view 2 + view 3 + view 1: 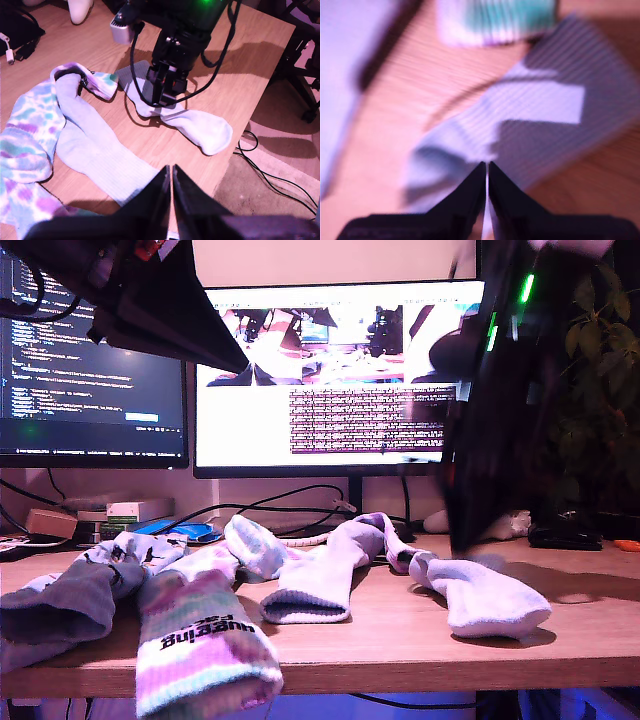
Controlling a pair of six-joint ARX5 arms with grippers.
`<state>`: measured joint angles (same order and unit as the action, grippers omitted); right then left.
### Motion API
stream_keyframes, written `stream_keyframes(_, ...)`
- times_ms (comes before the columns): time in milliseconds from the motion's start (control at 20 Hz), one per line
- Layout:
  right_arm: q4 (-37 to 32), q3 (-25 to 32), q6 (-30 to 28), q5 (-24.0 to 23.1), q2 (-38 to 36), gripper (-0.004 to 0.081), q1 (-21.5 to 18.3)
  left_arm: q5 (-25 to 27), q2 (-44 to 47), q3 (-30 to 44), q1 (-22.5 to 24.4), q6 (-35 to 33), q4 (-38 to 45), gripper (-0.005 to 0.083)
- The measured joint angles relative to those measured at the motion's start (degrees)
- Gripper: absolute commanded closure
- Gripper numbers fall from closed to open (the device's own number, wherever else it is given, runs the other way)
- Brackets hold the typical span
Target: Pair up the socks based on colour and pattern, by placing them on top of one another
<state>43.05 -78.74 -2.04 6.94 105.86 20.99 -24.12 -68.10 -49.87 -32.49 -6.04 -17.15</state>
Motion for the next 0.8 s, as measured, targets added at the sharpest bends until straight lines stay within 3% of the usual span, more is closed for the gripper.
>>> stream_keyframes(150,-0.5,0.0,-1.1,0.0,-5.9,0.078,0.1,1.4,0.0,0.0,0.2,-0.3,0.0,0.0793)
stream_keyframes(300,-1.3,0.0,-6.0,0.0,-7.1,0.078,1.5,1.6,0.0,0.0,1.5,-1.5,-1.2,0.0793)
stream_keyframes(600,-8.8,4.2,-12.6,1.9,-7.0,0.078,11.5,1.7,1.8,1.5,6.8,-3.8,-3.8,0.0793)
stream_keyframes(700,-10.9,6.6,-16.1,4.2,-7.0,0.078,14.0,1.7,5.5,4.4,8.4,-3.9,-5.1,0.0793)
stream_keyframes(800,-10.5,8.7,-27.4,8.8,-7.0,0.078,15.0,1.6,7.8,5.4,9.0,-4.0,-6.4,0.0793)
